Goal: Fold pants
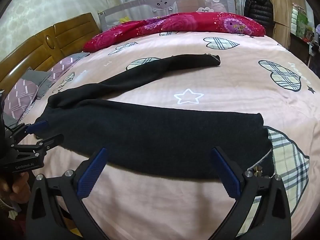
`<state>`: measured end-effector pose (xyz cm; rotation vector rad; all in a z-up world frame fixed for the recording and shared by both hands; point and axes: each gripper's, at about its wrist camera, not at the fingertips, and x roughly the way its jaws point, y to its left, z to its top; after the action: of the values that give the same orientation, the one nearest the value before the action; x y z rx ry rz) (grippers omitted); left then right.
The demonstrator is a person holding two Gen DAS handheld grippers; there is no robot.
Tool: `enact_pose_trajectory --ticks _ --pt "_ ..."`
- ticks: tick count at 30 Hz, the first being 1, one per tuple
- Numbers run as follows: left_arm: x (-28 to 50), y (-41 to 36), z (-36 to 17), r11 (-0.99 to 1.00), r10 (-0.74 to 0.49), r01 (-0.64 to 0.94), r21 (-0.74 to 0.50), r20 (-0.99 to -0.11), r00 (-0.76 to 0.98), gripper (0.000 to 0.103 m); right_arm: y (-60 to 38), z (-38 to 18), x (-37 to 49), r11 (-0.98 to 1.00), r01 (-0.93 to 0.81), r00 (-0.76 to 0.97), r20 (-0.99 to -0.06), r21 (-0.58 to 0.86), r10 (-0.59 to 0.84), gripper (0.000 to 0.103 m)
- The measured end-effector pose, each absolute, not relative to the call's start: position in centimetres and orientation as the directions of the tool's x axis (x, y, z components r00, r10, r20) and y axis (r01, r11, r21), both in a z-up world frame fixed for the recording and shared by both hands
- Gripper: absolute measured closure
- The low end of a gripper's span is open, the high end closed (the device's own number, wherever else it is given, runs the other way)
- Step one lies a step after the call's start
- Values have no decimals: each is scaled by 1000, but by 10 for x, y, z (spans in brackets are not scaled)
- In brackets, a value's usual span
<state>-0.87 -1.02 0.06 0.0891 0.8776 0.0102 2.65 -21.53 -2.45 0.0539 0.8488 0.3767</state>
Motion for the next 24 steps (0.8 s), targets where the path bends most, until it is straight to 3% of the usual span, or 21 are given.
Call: enact_pose_trajectory --ticks 24 --pt "-5 -7 -7 997 57 11 82 -776 628 21 -206 -27 28 929 -316 582 -733 196 352 1"
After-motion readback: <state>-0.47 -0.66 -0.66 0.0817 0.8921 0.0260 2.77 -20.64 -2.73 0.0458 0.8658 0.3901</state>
